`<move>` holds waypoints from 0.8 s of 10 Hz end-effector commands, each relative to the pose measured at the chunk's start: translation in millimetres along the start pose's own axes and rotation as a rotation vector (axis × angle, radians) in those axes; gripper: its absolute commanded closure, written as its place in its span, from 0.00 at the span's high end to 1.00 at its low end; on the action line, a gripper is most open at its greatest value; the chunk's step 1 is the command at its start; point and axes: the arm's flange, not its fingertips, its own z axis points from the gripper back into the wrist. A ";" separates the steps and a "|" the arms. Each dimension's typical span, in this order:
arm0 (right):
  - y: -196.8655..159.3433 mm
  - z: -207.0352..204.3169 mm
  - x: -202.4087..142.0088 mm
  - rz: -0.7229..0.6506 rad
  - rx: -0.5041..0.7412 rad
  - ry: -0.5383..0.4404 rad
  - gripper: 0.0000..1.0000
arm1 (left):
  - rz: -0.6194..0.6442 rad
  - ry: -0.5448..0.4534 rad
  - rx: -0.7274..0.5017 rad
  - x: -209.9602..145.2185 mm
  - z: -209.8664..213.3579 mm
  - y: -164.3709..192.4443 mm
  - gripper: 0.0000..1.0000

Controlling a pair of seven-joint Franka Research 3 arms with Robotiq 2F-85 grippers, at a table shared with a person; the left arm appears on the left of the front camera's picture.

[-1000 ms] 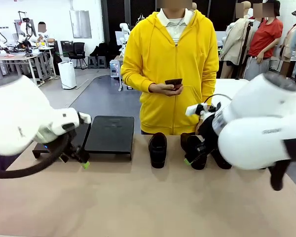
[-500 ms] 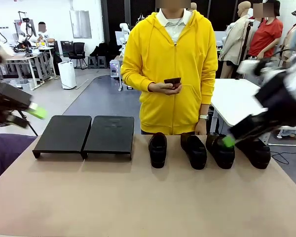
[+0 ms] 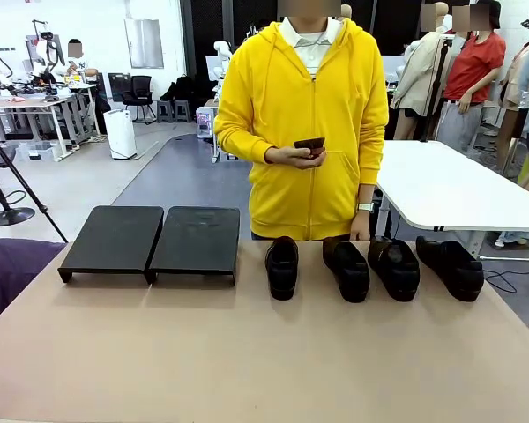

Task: Organize the shoes by placing them on the stand.
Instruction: Pick up one Shoe and place it in the middle of the table.

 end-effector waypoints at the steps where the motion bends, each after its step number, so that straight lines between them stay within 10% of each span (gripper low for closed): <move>1: 32.8 -11.3 -5.2 0.056 -0.013 0.068 1.00 | -0.013 -0.045 -0.061 4.8 3.0 -14.6 1.00; 8: 32.8 -11.3 -5.2 0.056 -0.013 0.068 1.00 | -0.013 -0.045 -0.061 4.8 3.0 -14.6 1.00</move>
